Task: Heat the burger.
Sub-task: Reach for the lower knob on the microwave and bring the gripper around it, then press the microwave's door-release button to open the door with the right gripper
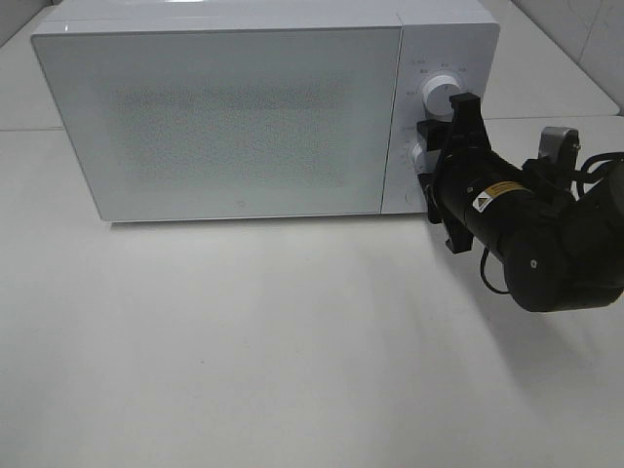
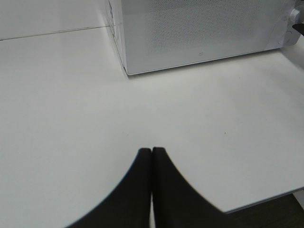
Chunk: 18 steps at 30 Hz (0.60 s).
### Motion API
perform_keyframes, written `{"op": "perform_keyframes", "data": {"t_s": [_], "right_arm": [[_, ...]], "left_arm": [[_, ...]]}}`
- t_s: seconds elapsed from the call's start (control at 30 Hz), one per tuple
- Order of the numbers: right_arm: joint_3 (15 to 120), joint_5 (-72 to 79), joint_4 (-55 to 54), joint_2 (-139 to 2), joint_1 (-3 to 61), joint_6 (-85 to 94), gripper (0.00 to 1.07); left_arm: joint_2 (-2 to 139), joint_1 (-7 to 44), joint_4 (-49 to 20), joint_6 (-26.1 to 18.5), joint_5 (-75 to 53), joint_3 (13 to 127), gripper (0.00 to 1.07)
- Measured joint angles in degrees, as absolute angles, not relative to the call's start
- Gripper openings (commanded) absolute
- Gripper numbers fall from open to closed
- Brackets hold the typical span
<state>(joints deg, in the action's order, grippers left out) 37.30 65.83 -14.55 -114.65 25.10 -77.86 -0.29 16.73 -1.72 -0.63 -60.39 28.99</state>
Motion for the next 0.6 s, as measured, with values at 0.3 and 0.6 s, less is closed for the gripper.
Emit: {"op": "perform_keyframes", "data": {"t_s": [0.3, 0.6], "right_arm": [[34.7, 65.7, -9.9, -112.1, 24.9, -71.2, 0.68], [30.8, 61.9, -1.4, -104.0, 24.9, -58.6, 0.66]], "left_arm": [[-0.3, 16.7, -1.7, -0.6, -60.4, 29.0, 0.0], [-0.3, 16.7, -1.7, -0.6, -60.4, 29.0, 0.0]]}}
